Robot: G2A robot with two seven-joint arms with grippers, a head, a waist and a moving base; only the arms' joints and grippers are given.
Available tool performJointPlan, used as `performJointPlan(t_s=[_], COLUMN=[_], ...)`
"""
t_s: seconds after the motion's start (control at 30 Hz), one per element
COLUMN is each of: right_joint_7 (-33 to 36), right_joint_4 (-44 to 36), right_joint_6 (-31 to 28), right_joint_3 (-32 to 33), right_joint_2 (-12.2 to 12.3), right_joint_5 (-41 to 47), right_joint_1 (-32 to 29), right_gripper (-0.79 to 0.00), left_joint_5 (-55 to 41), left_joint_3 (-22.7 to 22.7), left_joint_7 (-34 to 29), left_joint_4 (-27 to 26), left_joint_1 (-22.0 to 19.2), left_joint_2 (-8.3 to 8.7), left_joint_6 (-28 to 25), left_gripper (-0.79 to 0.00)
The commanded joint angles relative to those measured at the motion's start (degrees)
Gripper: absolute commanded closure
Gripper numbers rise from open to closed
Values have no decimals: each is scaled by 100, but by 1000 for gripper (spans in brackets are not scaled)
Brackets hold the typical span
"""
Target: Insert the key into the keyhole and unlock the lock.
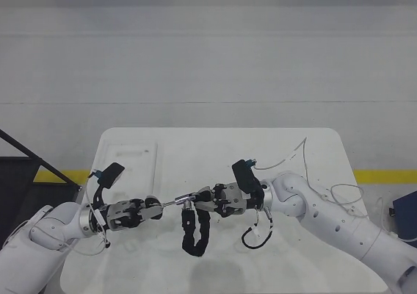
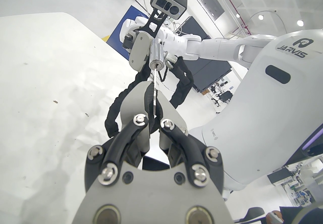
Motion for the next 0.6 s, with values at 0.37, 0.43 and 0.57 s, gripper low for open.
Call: performJointPlan(t_s=[0.37,0.43,0.57], right_joint_7=[0,0,0], right_joint_4=[0,0,0], right_joint_6=[0,0,0], right_joint_3=[0,0,0], right_joint_2=[0,0,0], right_joint_5=[0,0,0], right_joint_1=[0,0,0], right_gripper=[0,0,0], left_joint_5=[61,65,99], left_joint_3=[-37,-31,-31], left_joint_7=[0,0,0], left_joint_4=[-44,-38,-28], left_joint_1=[18,11,-3], left_joint_2=[-45,-52,-64], left_joint_6=[0,0,0], left_gripper=[0,0,0])
